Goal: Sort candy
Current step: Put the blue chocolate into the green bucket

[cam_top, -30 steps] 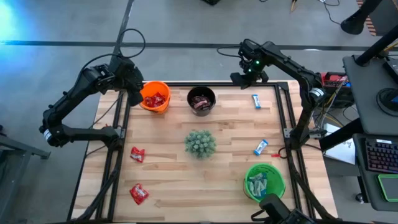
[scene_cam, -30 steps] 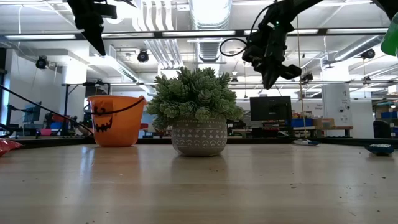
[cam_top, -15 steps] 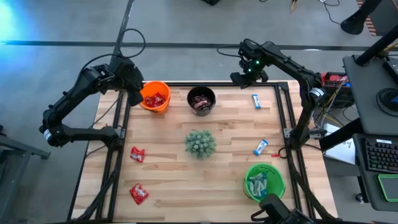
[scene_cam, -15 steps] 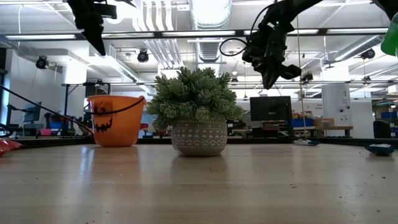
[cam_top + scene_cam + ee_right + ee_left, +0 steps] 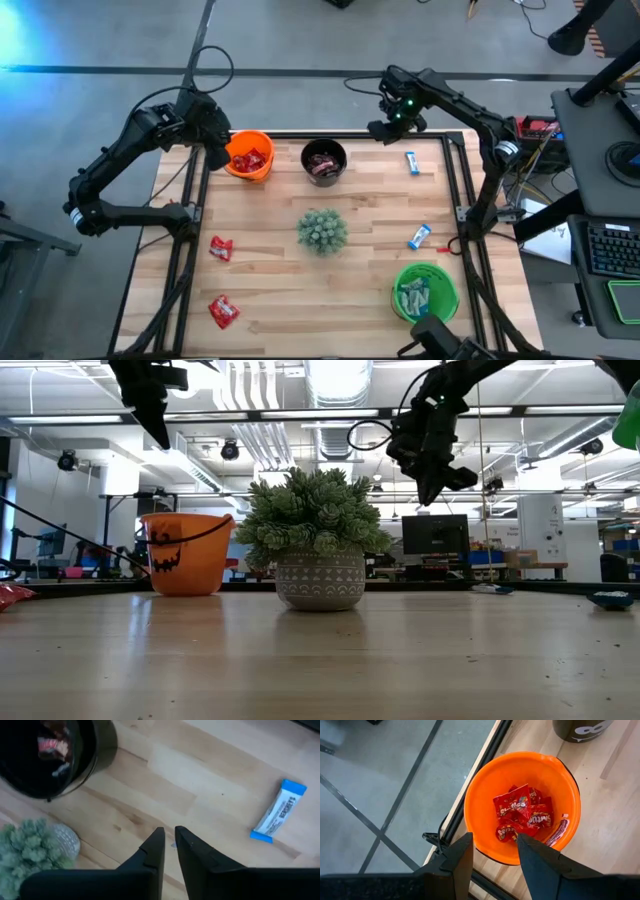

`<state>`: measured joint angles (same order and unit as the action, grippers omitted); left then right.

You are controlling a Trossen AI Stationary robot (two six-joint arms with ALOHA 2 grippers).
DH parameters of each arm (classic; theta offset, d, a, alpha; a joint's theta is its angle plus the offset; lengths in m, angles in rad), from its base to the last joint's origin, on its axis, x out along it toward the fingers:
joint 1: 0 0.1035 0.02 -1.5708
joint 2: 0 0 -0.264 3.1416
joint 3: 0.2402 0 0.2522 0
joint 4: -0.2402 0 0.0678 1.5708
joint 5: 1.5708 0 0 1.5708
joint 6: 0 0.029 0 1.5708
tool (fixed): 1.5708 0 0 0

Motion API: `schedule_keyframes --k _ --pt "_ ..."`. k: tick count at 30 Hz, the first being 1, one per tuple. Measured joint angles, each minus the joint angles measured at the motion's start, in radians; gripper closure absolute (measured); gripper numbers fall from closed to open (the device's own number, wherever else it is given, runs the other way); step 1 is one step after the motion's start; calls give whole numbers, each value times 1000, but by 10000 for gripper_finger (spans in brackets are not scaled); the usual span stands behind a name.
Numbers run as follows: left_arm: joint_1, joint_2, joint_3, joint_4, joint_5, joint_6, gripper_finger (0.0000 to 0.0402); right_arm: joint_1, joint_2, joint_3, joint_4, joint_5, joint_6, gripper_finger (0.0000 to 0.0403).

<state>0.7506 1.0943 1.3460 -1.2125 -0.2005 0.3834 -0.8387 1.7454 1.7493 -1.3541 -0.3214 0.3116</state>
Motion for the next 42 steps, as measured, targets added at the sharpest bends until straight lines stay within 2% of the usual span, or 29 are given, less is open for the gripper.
schedule_keyframes --k 3,8,13,15,18,24,31,35,39,42 --pt "0 0 0 0 0 0 264 19 0 0 -1 0 -47 341" --pt "0 0 0 0 0 0 264 52 0 6 4 26 -103 284" --pt "0 0 0 0 0 0 264 62 1 7 -21 268 -47 239" --pt "0 0 0 0 0 0 264 55 10 4 -63 304 3 229" --pt "0 0 0 0 0 0 264 39 34 -14 -108 305 36 223" --pt "0 0 0 -30 0 0 264 29 67 -140 -62 309 66 225" --pt "0 0 0 -71 0 0 264 26 72 -306 -21 413 149 225" --pt "0 0 0 -69 0 0 264 22 72 -353 19 462 168 225" --pt "0 0 0 -68 0 17 264 20 72 -379 116 455 179 223" --pt "0 0 0 -69 0 24 264 26 71 -379 124 454 179 223"
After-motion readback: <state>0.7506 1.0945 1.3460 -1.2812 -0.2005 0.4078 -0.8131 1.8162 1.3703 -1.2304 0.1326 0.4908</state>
